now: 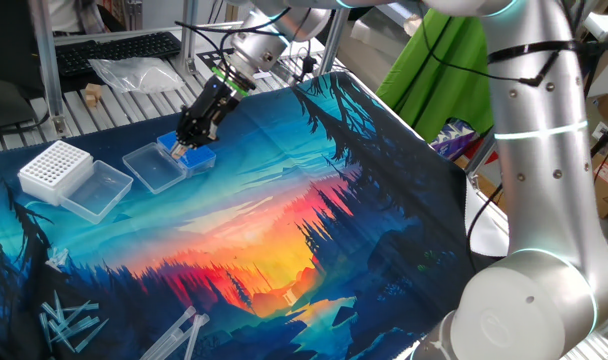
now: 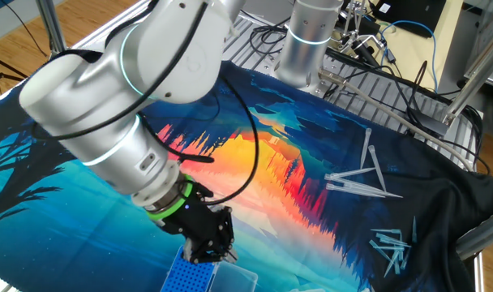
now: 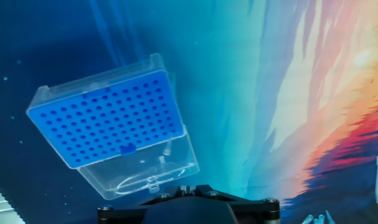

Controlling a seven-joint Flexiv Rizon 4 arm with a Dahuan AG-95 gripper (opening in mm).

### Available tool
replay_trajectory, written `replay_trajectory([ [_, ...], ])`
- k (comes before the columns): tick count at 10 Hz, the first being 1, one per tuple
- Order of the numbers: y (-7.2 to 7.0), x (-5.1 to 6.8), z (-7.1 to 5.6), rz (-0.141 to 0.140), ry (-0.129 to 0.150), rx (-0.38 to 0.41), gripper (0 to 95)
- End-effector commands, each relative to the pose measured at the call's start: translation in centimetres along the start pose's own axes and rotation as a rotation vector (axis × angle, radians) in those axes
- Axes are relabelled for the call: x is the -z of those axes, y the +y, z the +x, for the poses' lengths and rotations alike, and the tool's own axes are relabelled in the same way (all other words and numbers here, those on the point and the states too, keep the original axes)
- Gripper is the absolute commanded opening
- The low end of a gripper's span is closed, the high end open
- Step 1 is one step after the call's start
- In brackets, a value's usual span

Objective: Insert a small pipette tip into the holder for small pipette tips

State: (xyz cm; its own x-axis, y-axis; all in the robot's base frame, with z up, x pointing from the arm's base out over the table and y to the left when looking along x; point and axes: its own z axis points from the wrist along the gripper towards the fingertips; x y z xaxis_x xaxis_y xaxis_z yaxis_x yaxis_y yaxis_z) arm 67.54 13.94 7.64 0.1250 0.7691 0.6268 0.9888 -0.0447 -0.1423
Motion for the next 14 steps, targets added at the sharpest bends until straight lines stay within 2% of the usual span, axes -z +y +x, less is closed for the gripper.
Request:
replay_trajectory([
  [1, -0.09, 0.1, -0.05, -0.055, 0.013, -0.052, 0.0],
  [4, -0.08, 0.1, -0.06, -0.108, 0.017, -0.105, 0.0],
  [8, -0.01, 0.2, -0.13, -0.152, 0.021, -0.157, 0.0],
  [9, 0.06, 0.29, -0.2, -0.176, 0.026, -0.18, 0.0],
  [10, 0.13, 0.38, -0.25, -0.188, 0.026, -0.19, 0.0],
  [14, 0.29, 0.66, -0.54, -0.209, 0.042, -0.191, 0.0],
])
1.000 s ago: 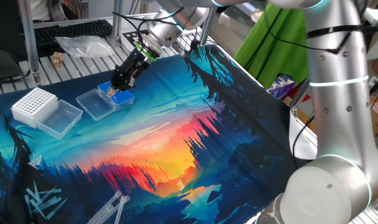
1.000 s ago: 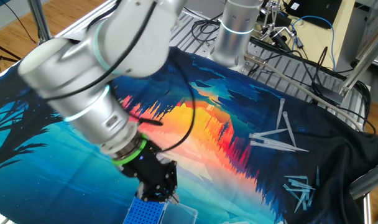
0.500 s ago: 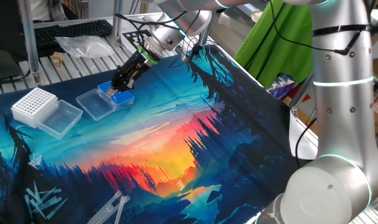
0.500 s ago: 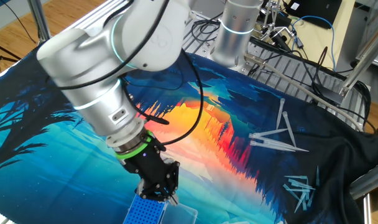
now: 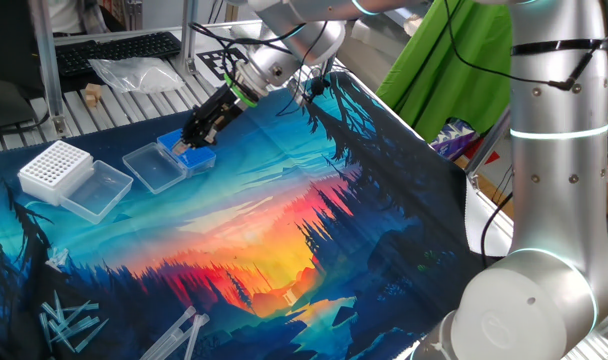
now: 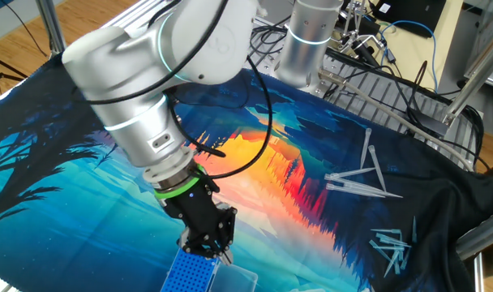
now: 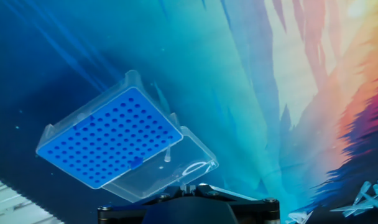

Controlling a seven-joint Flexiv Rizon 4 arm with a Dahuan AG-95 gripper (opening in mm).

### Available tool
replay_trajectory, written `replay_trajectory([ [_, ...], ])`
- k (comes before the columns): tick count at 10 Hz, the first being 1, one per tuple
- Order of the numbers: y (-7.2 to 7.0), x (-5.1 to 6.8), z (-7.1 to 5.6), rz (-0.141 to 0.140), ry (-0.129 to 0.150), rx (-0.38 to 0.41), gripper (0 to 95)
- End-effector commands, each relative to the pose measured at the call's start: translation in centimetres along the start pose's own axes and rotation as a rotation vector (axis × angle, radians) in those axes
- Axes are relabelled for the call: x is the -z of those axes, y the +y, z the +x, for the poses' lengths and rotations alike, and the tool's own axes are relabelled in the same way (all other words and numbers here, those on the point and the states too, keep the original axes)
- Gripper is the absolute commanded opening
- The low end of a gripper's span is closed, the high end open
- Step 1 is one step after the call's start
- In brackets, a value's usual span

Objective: Insert a small pipette tip into the holder for small pipette tips

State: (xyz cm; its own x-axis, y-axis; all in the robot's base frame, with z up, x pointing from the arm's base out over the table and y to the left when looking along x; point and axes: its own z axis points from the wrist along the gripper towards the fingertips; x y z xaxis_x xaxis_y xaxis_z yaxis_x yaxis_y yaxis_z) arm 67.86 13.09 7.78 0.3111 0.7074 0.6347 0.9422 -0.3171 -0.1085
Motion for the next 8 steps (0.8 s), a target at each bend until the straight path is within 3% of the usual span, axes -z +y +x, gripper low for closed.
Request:
replay_trajectory([
  [1, -0.03, 0.02, -0.04, -0.021, 0.001, 0.006, 0.0],
  [5, 0.07, -0.04, -0.12, -0.051, 0.014, 0.0, 0.0],
  [8, 0.62, 0.1, -0.67, -0.045, 0.026, -0.016, 0.0],
])
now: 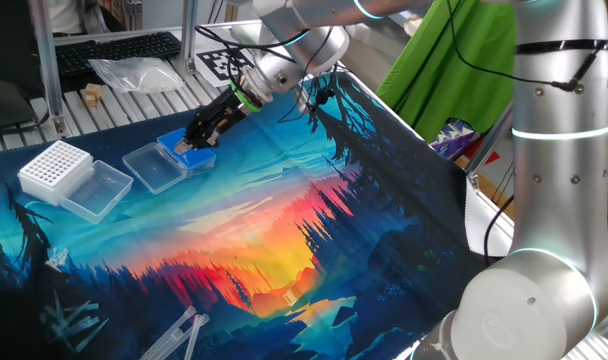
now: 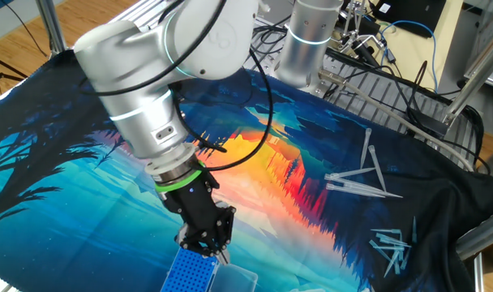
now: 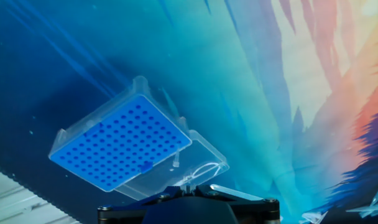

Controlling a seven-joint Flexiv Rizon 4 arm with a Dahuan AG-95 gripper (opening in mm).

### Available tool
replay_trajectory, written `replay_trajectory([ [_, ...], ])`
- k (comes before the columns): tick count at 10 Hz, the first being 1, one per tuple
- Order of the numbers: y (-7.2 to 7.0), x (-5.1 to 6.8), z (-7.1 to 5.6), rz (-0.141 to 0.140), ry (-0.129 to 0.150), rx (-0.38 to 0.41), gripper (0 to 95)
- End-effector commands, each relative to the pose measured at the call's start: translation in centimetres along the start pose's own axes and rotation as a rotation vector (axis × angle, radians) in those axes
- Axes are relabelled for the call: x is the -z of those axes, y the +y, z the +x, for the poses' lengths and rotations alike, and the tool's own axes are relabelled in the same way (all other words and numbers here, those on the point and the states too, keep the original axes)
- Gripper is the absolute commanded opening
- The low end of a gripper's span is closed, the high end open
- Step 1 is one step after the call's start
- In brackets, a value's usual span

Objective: Insert a small pipette tip into the holder for small pipette tips

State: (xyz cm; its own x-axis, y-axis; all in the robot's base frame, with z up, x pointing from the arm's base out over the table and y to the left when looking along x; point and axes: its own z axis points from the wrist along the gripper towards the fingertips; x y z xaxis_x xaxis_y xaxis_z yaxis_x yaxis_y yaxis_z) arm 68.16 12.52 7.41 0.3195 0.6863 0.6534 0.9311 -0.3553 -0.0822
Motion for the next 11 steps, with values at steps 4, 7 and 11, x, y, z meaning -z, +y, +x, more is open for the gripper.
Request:
replay_trajectory([
  [4, 0.9, 0.0, -0.8, -0.011, 0.005, -0.013, 0.0],
  [7, 1.3, 0.0, -1.1, -0.01, 0.016, -0.021, 0.0],
  [11, 1.4, -0.2, -1.1, 0.003, 0.023, -0.039, 0.0],
])
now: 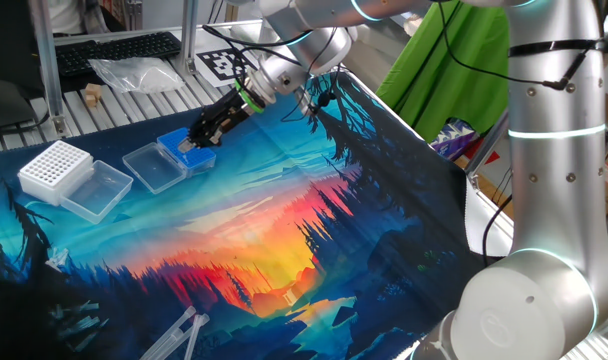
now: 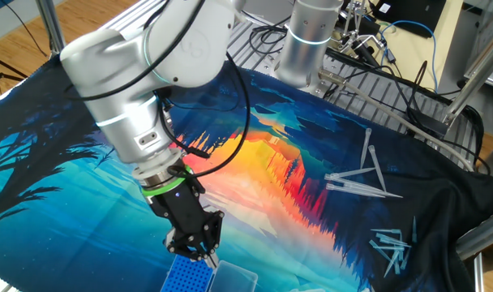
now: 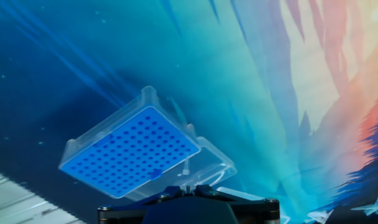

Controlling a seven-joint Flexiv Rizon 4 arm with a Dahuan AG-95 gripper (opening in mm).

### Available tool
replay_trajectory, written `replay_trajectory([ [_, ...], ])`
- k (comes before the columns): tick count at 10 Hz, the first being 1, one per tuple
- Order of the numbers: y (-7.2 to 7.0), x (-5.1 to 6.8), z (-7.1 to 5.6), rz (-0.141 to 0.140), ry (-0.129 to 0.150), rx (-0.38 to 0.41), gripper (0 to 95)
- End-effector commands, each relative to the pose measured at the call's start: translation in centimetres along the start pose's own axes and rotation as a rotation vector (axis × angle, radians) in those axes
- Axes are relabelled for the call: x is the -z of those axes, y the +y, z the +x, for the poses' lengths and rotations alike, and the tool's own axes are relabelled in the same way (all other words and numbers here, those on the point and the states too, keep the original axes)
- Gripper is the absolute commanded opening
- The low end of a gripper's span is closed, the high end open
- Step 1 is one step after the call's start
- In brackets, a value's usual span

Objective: Insert a small pipette tip into the holder for small pipette tips

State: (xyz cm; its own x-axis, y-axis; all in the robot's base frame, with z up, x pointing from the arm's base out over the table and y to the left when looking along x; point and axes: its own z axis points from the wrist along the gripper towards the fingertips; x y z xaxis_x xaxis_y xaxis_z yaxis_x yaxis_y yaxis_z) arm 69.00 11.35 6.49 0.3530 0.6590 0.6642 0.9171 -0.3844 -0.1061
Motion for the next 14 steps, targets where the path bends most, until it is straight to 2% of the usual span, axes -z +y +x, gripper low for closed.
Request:
replay_trajectory([
  [1, 0.12, -0.1, 0.01, 0.009, 0.004, 0.002, 0.0],
  [2, 0.12, -0.11, 0.01, 0.008, 0.002, 0.001, 19.0],
  [14, 0.64, -0.54, -0.62, 0.04, -0.012, 0.013, 19.0],
])
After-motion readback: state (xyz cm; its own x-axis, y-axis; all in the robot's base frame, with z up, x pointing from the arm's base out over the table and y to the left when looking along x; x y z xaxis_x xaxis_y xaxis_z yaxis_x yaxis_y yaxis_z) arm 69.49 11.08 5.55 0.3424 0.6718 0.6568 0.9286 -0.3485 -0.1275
